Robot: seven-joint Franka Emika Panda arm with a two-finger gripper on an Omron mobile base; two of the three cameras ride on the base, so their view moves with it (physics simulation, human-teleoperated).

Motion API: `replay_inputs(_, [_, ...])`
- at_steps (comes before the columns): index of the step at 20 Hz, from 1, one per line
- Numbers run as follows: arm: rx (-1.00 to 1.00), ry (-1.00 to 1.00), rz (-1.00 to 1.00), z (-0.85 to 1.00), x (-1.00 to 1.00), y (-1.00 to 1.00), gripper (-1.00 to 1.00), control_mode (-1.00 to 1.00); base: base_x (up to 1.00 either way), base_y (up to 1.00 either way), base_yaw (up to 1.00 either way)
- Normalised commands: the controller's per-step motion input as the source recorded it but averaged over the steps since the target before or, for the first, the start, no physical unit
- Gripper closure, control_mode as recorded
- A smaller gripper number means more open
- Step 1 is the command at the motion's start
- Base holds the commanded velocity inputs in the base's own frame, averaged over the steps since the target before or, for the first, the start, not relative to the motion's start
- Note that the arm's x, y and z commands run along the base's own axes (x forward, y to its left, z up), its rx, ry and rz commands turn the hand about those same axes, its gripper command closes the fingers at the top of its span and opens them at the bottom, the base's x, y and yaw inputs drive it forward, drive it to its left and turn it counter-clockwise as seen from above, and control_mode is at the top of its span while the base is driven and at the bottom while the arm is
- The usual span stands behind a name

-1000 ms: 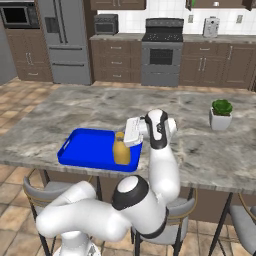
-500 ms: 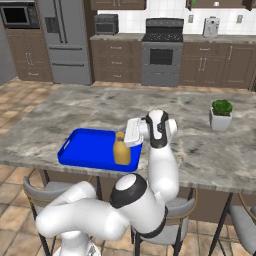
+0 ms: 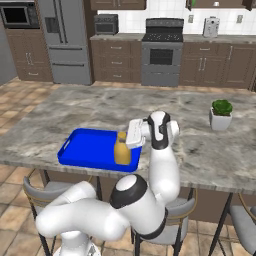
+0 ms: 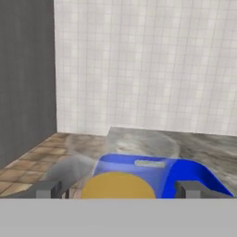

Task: There is a tray on the dining counter. Grab the cup, mug, and pitcher and place them on the tray. The pitcher may be placed next to the tray if it cannot fit the tray.

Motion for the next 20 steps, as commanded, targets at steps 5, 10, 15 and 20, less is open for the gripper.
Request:
replay_inputs(5, [0.00, 0.00, -0.01, -0.02, 0.00, -0.12, -1.00, -1.00, 0.00, 0.00, 0.00])
replay_inputs(10, [0.00, 0.00, 0.00, 0.00, 0.00, -0.12, -1.00, -1.00, 0.00, 0.00, 0.00])
replay_inputs(15, [0.00, 0.00, 0.00, 0.00, 0.00, -0.14, -1.00, -1.00, 0.00, 0.00, 0.00])
replay_inputs(20, [0.00, 0.00, -0.01, 0.00, 0.00, -0.22, -1.00, -1.00, 0.00, 0.00, 0.00])
